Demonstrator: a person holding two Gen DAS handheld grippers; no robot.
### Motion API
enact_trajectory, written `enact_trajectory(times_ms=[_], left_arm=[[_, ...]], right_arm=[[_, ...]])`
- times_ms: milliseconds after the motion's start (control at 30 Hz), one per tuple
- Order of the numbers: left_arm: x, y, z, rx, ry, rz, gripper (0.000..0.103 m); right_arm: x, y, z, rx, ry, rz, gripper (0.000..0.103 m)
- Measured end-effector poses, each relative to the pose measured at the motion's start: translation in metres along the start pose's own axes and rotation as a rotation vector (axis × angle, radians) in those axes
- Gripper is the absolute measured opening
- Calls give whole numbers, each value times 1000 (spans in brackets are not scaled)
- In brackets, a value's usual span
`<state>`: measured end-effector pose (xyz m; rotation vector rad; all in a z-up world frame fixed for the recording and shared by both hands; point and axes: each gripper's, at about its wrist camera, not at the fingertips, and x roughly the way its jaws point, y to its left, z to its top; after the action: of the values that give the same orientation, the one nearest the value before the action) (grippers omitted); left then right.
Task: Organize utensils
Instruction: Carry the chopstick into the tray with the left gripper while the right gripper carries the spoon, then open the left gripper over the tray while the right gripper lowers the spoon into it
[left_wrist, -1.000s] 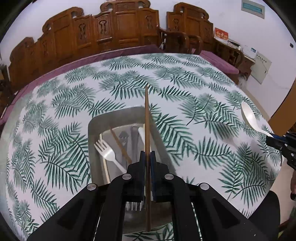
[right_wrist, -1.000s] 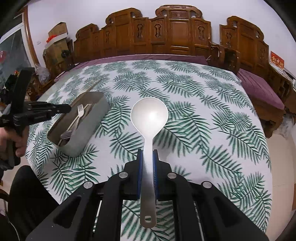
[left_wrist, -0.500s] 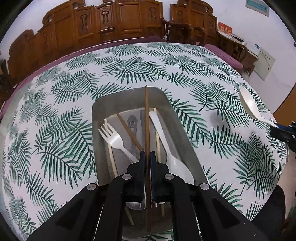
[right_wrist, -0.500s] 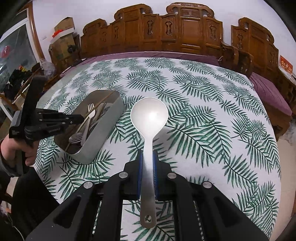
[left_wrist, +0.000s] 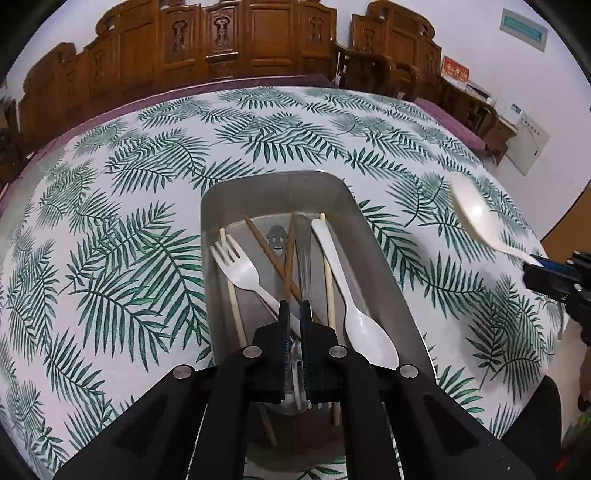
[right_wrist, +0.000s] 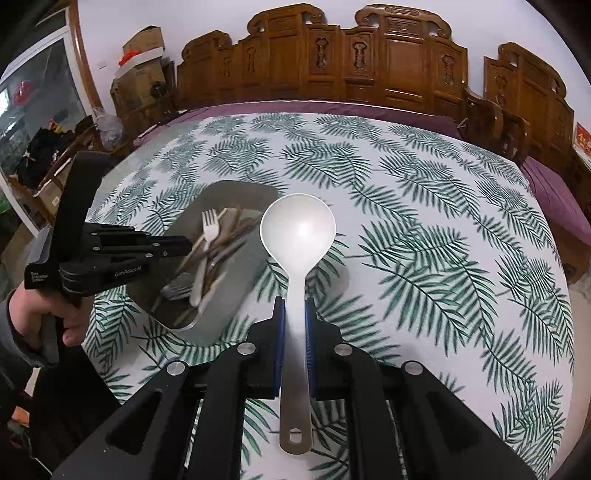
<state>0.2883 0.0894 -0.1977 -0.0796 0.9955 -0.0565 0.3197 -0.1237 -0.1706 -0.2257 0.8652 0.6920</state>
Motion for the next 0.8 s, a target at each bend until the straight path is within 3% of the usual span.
enact_trajectory(times_ms=[467,667,800], left_arm=[[-50,29,-5,-6,-70,10,8],[-61,47,-11,-29,-81,23,21],[-67,58,-18,-46,-88,29,39]], right_arm=[[34,52,34,-37,7,54,12],[56,66,46,-25,29,68,12],[69,73,52,-16,42,78,12]])
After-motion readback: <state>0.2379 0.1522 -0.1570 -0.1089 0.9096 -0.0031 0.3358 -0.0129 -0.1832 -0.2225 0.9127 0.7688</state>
